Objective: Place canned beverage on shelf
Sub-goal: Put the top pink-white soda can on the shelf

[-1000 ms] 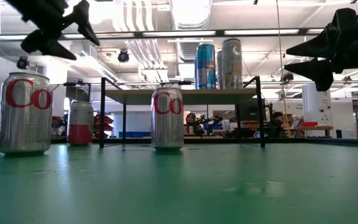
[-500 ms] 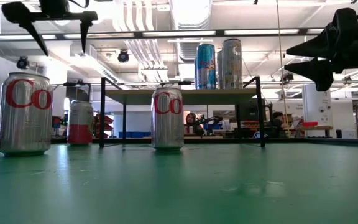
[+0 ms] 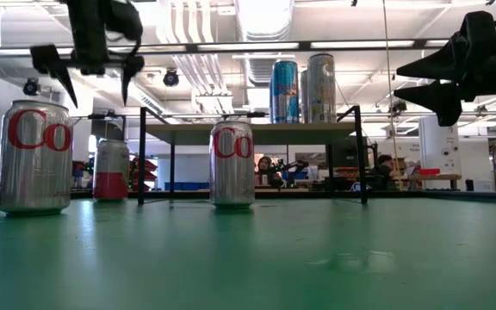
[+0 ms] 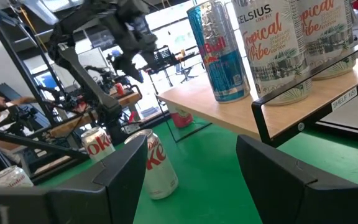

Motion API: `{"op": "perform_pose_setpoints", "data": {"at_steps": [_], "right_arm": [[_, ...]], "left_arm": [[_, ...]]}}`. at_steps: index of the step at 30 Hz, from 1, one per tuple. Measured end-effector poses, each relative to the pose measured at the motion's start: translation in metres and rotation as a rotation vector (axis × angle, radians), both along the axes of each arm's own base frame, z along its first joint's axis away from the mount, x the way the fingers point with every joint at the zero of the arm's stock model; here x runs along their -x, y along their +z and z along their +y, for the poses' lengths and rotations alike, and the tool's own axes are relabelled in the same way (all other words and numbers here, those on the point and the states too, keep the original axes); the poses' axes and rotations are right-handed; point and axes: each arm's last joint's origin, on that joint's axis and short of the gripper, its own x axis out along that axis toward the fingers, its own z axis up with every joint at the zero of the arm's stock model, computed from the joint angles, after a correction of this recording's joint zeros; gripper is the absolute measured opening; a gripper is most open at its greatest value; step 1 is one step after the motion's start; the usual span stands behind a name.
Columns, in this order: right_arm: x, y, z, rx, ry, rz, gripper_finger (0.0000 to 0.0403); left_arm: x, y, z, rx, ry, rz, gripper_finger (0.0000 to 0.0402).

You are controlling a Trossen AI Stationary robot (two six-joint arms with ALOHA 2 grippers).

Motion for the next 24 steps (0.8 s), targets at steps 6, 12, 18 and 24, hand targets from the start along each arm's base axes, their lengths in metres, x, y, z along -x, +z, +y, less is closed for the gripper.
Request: {"op": "perform_pose_setpoints", "data": {"at_steps": [6, 12, 18, 24], "right_arm": [[0.000, 0.000, 0.000, 0.000, 0.000, 0.000, 0.0238], [0.000, 0.000, 0.000, 0.000, 0.000, 0.000, 0.0238], [0.000, 0.000, 0.000, 0.000, 0.000, 0.000, 0.0238], [0.000, 0.000, 0.000, 0.000, 0.000, 0.000, 0.0238]], "left_arm": [[-0.004, -0.025, 0.033, 0.114, 0.029, 0.000, 0.0389], [-0.017, -0.048, 0.052, 0.180, 0.092, 0.036, 0.0389], [-0.022, -0.061, 0.059, 0.208, 0.155, 0.048, 0.0389], [-0.019, -0.072, 0.056, 0.171, 0.185, 0.069, 0.0372]]}}
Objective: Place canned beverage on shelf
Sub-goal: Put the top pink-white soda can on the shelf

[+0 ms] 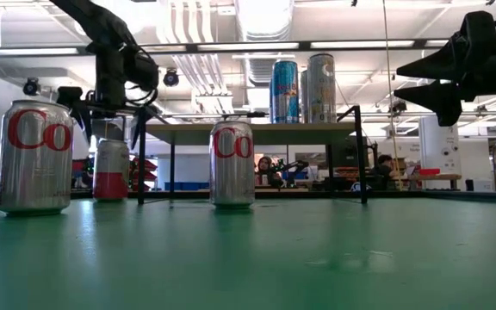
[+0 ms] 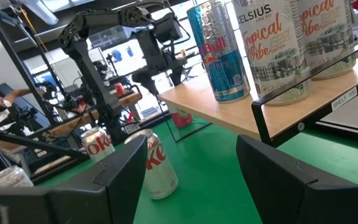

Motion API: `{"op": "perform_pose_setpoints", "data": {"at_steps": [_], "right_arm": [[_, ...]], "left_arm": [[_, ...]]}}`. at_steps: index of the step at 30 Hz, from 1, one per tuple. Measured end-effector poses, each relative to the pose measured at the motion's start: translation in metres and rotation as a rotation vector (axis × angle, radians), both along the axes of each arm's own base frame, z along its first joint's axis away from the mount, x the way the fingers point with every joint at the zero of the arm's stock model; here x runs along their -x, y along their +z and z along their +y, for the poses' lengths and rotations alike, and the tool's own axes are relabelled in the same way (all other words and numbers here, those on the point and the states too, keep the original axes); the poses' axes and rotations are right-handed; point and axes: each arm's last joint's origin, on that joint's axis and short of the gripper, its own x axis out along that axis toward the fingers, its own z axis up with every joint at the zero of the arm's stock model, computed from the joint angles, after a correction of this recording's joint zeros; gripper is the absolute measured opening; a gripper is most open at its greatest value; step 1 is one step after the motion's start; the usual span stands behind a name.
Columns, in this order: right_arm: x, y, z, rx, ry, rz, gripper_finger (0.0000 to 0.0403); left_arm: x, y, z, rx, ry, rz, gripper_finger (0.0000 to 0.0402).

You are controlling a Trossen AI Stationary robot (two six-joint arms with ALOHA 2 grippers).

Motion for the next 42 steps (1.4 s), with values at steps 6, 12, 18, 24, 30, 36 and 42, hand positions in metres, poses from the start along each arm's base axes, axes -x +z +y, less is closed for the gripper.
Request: {"op": "perform_pose_setpoints", "data": {"at_steps": [6, 12, 18, 24, 30, 36, 42], "right_arm": [[0.000, 0.000, 0.000, 0.000, 0.000, 0.000, 0.0238], [0.000, 0.000, 0.000, 0.000, 0.000, 0.000, 0.0238], [0.000, 0.000, 0.000, 0.000, 0.000, 0.000, 0.0238], [0.000, 0.000, 0.000, 0.000, 0.000, 0.000, 0.0238], [0.000, 0.000, 0.000, 0.000, 0.000, 0.000, 0.0238], [0.000, 0.000, 0.000, 0.000, 0.000, 0.000, 0.0238], [0.000, 0.000, 0.000, 0.000, 0.000, 0.000, 0.0238]], "left_arm": [[0.002, -0.013, -0.001, -0.036, 0.017, -0.023, 0.0330], [0.002, -0.015, -0.002, -0.050, -0.048, -0.020, 0.0269], [0.004, -0.012, -0.003, -0.097, -0.403, 0.008, 0.0261], [0.006, -0.004, -0.007, -0.155, -0.773, 0.001, 0.0274], [0.011, 0.003, -0.014, -0.182, -1.026, 0.025, 0.0296], [0.014, 0.003, -0.018, -0.155, -1.312, 0.022, 0.0291], [0.014, -0.002, -0.021, -0.089, -1.476, 0.001, 0.0292]]}}
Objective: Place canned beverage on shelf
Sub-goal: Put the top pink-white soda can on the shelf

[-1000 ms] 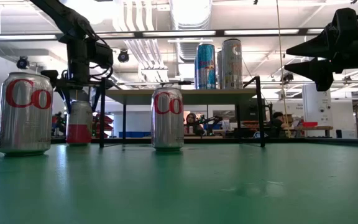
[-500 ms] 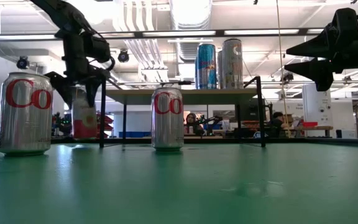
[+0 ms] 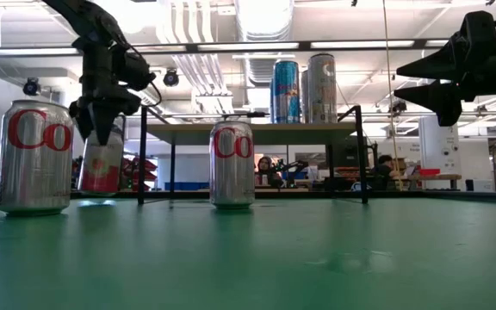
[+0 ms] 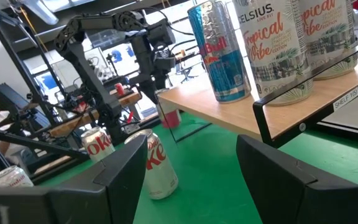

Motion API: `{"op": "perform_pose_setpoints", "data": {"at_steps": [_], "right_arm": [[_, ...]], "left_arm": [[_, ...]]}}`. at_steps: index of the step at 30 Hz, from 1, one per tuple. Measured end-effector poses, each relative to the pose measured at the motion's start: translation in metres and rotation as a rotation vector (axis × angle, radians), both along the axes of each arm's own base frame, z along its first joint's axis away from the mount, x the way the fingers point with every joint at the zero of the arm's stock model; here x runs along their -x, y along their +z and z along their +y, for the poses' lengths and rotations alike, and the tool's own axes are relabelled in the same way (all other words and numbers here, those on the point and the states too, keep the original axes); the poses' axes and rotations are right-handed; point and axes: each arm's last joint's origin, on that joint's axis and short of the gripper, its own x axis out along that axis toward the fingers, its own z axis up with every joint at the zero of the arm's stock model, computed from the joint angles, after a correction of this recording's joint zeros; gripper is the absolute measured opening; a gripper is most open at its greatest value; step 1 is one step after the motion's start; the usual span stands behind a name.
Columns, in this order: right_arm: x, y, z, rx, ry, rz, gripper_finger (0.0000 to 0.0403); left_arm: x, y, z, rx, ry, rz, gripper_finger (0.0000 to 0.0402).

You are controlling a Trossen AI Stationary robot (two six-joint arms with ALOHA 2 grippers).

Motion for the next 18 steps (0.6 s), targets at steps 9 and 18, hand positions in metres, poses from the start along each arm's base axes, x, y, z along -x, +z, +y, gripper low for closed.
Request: {"op": "perform_pose_setpoints", "data": {"at_steps": [9, 18], "right_arm": [[0.000, 0.000, 0.000, 0.000, 0.000, 0.000, 0.0238], [0.000, 0.000, 0.000, 0.000, 0.000, 0.000, 0.0238]], "left_arm": [[-0.006, -0.013, -0.013, 0.095, -0.078, -0.023, 0.0289], [-0.022, -0.013, -0.040, 0.095, -0.104, -0.026, 0.0288]]}}
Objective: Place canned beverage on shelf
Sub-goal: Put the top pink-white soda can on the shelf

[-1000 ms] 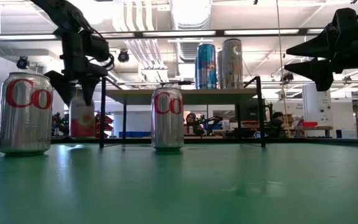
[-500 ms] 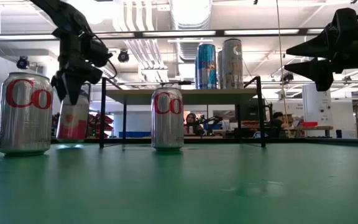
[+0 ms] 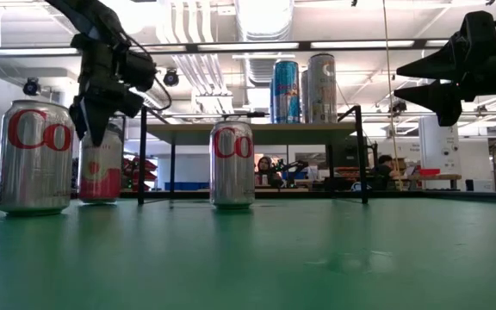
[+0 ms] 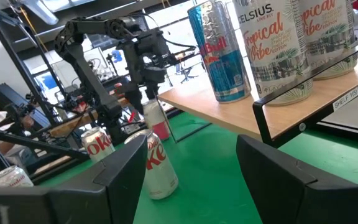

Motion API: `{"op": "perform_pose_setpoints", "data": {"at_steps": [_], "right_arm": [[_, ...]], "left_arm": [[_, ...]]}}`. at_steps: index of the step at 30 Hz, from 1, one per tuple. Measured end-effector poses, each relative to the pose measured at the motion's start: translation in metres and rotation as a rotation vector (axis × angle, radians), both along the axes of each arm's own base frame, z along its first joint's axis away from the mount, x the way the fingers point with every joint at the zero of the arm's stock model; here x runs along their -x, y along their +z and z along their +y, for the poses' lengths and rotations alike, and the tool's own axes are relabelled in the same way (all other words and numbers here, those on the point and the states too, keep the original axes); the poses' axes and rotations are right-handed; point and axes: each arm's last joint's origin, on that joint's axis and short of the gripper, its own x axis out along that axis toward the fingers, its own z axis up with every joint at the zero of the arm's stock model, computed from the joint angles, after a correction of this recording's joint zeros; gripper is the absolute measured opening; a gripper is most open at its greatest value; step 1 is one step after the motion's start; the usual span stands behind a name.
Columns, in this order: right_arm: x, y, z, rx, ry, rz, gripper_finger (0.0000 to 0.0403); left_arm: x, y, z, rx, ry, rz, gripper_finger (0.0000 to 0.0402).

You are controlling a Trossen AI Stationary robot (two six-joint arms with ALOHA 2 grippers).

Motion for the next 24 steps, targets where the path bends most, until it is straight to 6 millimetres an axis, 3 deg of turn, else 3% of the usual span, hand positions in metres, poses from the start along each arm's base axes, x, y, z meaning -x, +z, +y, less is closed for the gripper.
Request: {"op": "perform_pose_setpoints", "data": {"at_steps": [13, 24], "right_arm": [[0.000, 0.000, 0.000, 0.000, 0.000, 0.000, 0.0238], [0.000, 0.000, 0.000, 0.000, 0.000, 0.000, 0.0238]], "left_arm": [[-0.018, 0.021, -0.065, -0.085, 0.000, -0.044, 0.0288], [-0.049, 0.020, -0.112, -0.159, -0.062, -0.102, 0.0288]]}}
